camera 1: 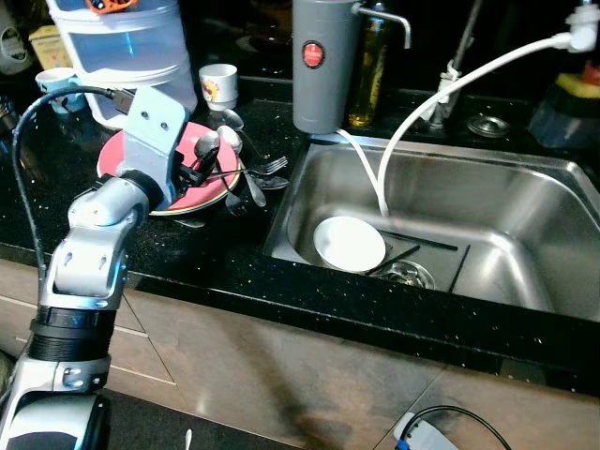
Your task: Kitchen organization
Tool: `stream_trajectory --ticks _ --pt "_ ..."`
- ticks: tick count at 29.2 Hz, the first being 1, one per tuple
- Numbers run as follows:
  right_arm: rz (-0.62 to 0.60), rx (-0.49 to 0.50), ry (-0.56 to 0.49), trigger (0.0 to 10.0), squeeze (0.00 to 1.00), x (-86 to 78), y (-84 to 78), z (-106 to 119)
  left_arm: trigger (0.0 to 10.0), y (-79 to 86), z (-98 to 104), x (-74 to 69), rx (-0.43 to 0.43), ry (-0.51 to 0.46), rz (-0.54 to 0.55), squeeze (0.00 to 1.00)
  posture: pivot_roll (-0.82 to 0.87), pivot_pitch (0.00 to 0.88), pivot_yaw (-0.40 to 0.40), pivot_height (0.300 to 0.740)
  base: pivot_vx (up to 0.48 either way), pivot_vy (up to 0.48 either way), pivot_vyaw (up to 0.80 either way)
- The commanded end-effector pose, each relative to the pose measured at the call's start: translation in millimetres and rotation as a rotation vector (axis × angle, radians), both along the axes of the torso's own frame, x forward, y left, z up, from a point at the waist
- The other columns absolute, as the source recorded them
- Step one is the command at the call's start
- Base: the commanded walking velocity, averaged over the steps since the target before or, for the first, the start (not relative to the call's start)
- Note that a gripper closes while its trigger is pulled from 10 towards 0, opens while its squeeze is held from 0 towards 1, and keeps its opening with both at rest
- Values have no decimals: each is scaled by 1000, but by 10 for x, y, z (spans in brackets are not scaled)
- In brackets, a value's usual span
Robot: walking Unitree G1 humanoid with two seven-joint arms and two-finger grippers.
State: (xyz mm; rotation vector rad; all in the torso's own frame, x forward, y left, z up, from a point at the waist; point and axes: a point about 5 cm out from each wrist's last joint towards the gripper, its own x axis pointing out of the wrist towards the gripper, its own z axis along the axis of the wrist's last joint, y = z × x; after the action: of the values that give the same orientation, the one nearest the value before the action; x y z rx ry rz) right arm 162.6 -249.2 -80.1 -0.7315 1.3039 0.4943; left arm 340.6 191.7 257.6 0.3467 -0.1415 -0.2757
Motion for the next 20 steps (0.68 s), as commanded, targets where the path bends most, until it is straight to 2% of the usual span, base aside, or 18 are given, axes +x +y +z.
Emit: stream_trajectory --ticks 1,4,8,13,14,20 --pt "35 -10 5 10000 0 7 -2 4 10000 78 -16 -16 -2 16 22 0 31 10 15 740 0 0 0" --pt "-98 -8 -63 10000 0 1 -38 4 10000 267 -4 6 -28 31 97 0 32 14 17 740 0 0 0" --pt "-121 -14 -85 10000 0 7 -48 7 10000 368 -37 24 -66 70 138 0 29 16 18 740 0 0 0" --pt "-111 -22 -88 10000 0 14 -51 10 10000 370 -109 26 -127 131 137 0 27 16 18 740 0 0 0" --pt "-114 -21 -91 10000 0 19 -49 12 10000 371 -164 43 -169 159 131 0 23 17 18 740 0 0 0" --pt "-150 -13 -106 10000 0 17 -50 10 10000 420 -202 132 -227 176 135 0 16 21 19 740 0 0 0"
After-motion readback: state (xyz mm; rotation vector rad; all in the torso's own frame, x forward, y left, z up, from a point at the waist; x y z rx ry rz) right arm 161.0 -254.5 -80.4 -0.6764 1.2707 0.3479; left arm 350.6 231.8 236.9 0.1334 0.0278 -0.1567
